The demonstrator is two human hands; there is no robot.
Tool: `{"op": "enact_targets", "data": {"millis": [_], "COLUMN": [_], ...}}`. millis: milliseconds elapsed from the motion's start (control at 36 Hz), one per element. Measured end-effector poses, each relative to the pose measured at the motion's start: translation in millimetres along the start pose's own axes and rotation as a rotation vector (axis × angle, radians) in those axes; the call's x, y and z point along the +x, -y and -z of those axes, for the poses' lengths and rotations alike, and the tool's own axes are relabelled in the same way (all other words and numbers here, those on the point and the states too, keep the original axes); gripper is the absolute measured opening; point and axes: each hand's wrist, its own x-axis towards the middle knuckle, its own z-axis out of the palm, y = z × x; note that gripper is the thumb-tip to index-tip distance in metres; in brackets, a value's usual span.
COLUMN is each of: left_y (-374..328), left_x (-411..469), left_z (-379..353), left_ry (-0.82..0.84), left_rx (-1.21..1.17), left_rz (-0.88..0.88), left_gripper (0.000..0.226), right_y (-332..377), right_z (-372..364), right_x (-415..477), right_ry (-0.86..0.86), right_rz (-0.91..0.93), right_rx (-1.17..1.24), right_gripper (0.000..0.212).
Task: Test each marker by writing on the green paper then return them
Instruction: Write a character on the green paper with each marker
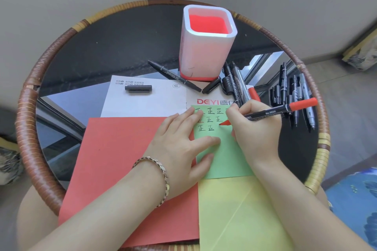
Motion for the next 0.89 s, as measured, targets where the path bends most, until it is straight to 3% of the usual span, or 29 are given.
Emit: {"op": "enact_targets", "data": {"millis": [222, 361, 583, 889], "left_y": [0.8, 0.3, 0.5, 0.9], "left_x": [0.6, 0.2, 0.2, 0.1], "left_z": [-1.0, -0.3, -0.4, -0.8], "left_ry": [0.012, 0.003, 0.007, 0.011], "left_rx": [-0.009, -0.005, -0.004, 0.002], "left_rz": [0.011, 0.007, 0.011, 0.01], "left_gripper": [0.034, 0.034, 0.034, 0.034], "right_y": [-3.9, -6.5, -2.9, -4.4], "right_z": [-0.2, 0.6, 0.1, 0.7], "right_x": [1.6, 2.1, 0.7, 0.7], "right_ry": [0.031, -0.035, 0.013, -0.032], "right_rz": [0.001, -0.008, -0.013, -0.009], "right_rx": [-0.007, 0.006, -0.029, 0.0], "right_gripper": [0.042, 0.033, 0.03, 0.032]}}
